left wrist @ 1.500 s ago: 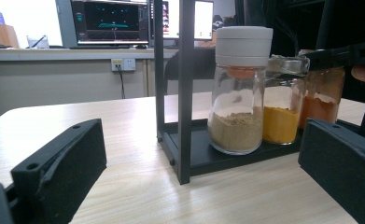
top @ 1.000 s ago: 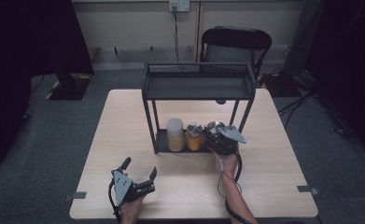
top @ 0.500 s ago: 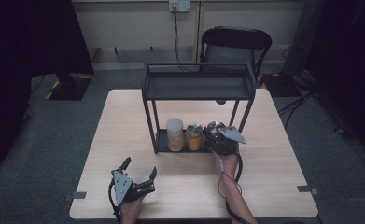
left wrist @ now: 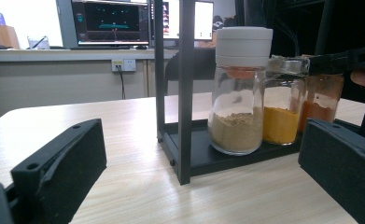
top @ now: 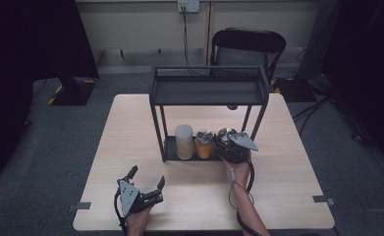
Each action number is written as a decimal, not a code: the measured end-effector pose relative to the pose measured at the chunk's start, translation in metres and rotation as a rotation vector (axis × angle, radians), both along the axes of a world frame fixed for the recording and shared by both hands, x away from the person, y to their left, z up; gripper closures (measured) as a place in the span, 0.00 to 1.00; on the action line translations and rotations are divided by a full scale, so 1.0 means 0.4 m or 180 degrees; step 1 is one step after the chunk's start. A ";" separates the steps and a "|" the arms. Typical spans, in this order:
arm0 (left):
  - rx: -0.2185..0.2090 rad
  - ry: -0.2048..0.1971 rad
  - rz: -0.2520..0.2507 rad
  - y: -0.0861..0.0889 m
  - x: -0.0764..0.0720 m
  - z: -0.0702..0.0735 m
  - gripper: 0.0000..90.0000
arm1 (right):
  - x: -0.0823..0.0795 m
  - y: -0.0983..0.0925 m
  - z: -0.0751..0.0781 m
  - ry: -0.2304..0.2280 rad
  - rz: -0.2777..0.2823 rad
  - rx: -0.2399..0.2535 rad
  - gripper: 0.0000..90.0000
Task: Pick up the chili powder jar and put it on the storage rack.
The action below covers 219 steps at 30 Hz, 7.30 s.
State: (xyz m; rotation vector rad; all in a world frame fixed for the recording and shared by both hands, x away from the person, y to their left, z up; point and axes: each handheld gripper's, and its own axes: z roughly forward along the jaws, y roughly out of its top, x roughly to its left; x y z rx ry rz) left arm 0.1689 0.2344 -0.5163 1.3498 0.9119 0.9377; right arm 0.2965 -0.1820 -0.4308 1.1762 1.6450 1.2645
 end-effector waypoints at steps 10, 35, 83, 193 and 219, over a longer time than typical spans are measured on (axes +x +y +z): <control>0.0000 0.0002 0.0000 0.000 0.000 0.000 0.00 | -0.003 0.000 0.005 -0.0038 0.0007 0.0024 0.32; 0.0000 0.0002 -0.0002 0.000 0.000 0.000 0.00 | -0.014 0.005 0.014 -0.0212 -0.0009 0.0029 0.30; 0.0003 0.0006 -0.0002 0.000 0.000 0.001 0.00 | -0.024 -0.014 0.033 -0.0411 0.0173 0.0168 0.17; 0.0008 0.0005 -0.0009 0.001 0.000 0.001 0.00 | -0.318 -0.080 -0.038 -0.0724 -0.0252 0.0234 0.00; 0.0002 0.0005 -0.0004 0.001 0.000 0.001 0.00 | -0.355 -0.063 -0.135 -0.0719 -0.0140 0.0263 0.00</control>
